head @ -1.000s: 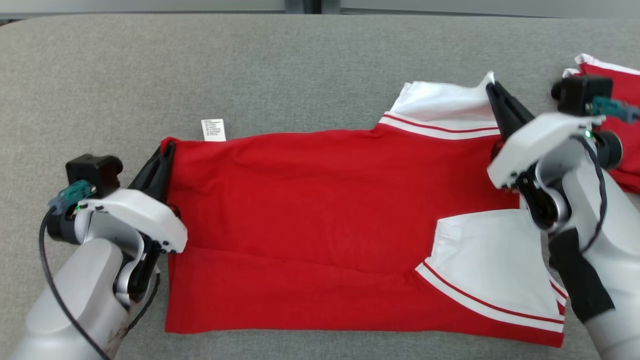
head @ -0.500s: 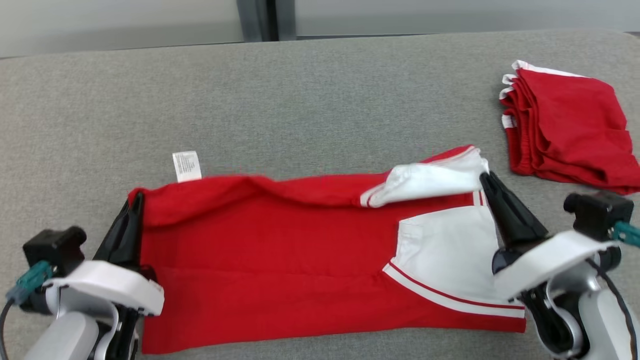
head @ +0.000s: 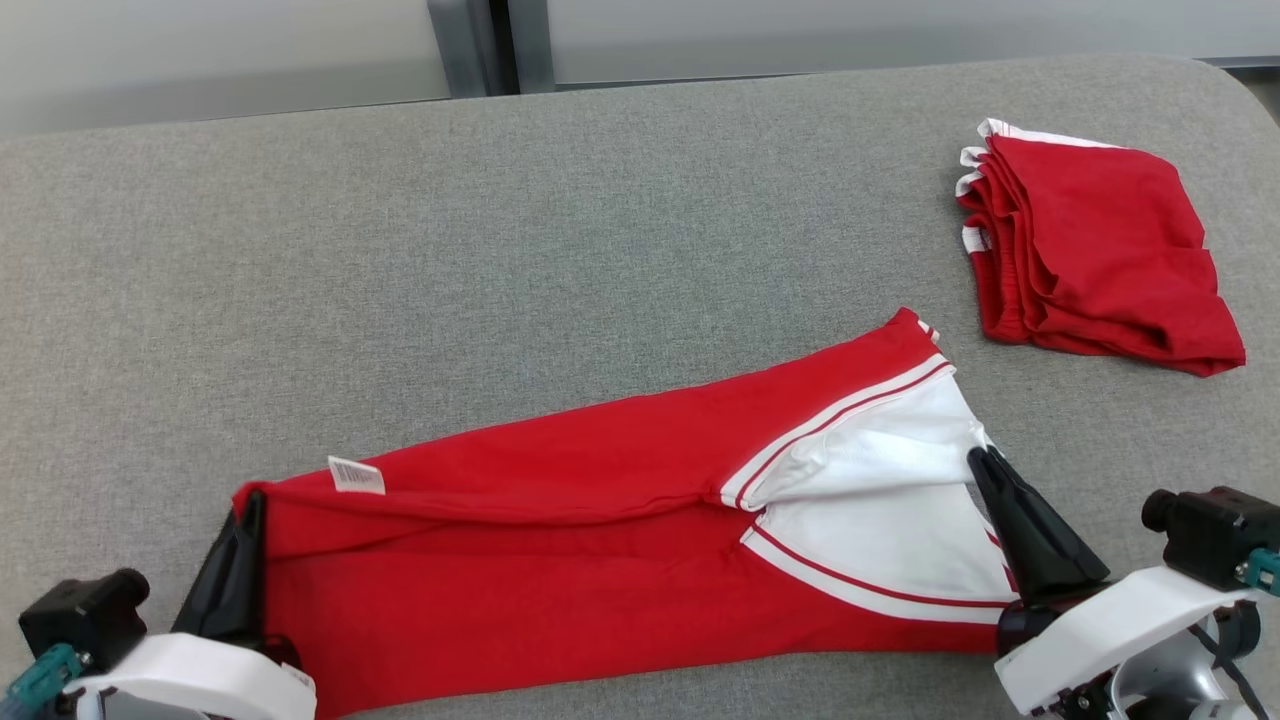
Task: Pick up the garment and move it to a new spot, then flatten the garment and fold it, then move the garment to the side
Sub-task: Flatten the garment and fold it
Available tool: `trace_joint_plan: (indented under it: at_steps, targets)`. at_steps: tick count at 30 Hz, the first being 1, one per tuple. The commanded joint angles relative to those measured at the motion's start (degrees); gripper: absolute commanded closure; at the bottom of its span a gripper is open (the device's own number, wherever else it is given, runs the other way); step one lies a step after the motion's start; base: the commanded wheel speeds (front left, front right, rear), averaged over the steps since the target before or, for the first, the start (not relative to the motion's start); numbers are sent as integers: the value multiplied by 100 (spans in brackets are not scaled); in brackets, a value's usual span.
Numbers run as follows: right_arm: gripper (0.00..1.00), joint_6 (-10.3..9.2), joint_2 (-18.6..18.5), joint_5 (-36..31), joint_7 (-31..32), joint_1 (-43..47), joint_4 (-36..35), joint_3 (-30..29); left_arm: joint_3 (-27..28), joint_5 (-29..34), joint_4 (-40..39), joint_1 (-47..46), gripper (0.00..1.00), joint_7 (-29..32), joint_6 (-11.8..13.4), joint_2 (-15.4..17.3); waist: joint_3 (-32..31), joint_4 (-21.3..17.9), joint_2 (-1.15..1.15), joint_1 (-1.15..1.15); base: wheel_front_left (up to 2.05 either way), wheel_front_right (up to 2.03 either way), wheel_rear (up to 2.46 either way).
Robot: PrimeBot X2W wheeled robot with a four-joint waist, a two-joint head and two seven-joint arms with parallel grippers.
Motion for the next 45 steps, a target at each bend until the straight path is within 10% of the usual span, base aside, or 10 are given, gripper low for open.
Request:
trace_joint_plan:
  at_steps: [1,11,13,15,16,17,45]
  targets:
    - [100,0,-7,29,15,58,24,-41,11,-18,-5,68,100,-18,13,-1,0,-2,0,0,0,0,0]
    - [100,0,19,196,31,112,568,25,-118,-126,459,85,100,39,-94,-115,-77,-34,0,0,0,0,0]
    - [73,0,19,173,-4,93,705,36,-132,-135,586,94,100,57,-94,-120,-102,-47,0,0,0,0,0]
    - [34,0,19,182,-33,100,816,34,-141,-120,662,138,50,41,-109,-110,-128,-63,0,0,0,0,0]
    - [9,0,19,187,-52,108,852,35,-132,-134,685,168,5,29,-103,-119,-142,-73,0,0,0,0,0]
    - [0,0,18,189,-67,114,880,40,-127,-146,699,208,0,21,-101,-127,-158,-84,0,0,0,0,0]
    - [0,0,-45,-332,403,97,673,-416,507,197,-1061,1205,0,-110,708,-70,-862,-243,0,0,0,0,0]
